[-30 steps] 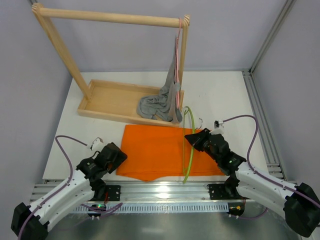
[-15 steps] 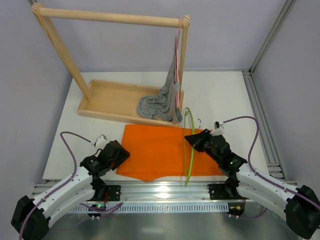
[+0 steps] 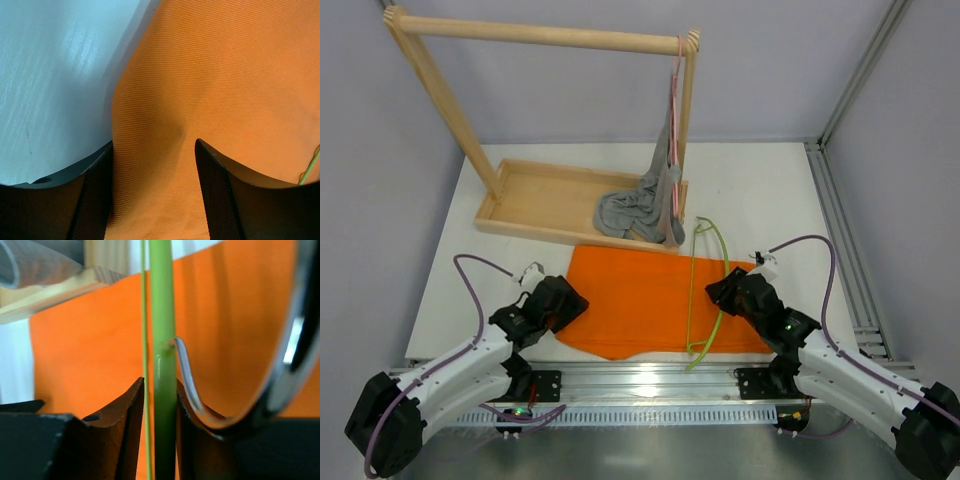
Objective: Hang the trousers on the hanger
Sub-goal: Place trousers on hanger
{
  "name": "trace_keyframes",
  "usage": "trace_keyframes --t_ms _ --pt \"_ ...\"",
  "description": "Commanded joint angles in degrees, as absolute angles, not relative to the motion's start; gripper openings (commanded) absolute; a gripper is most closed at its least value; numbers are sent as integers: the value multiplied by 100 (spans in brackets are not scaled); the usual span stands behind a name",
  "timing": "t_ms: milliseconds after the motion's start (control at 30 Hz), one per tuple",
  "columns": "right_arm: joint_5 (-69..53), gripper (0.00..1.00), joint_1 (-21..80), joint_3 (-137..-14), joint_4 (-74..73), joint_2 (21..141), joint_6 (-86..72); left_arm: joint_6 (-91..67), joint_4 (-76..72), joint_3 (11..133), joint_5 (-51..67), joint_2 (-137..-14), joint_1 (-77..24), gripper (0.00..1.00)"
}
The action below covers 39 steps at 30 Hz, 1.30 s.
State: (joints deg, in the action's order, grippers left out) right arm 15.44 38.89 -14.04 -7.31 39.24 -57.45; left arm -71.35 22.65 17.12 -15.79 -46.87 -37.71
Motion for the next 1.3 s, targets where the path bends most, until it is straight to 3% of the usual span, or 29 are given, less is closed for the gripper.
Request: trace_keyframes --t_ms 0,100,200,900,1267 --pt "2012 32 3911 -1670 -1336 3736 -5441 -7066 2206 1696 -1301 -4851 -3753 63" --pt "2074 28 3920 -1653 -1301 3674 -5362 -7066 2127 1714 -1248 -4939 -3762 62" --pt "2039 5 3920 -1600 -1055 3691 -5273 -7005 1943 1731 -1143 -5062 -3762 62" --pt "1723 4 3920 -2197 -1055 3638 -5291 -6733 1415 2083 -861 -5713 -3858 61" --pt "1547 4 3929 -1846 -967 4157 -5441 -6838 3023 2373 -1731 -5300 -3858 72"
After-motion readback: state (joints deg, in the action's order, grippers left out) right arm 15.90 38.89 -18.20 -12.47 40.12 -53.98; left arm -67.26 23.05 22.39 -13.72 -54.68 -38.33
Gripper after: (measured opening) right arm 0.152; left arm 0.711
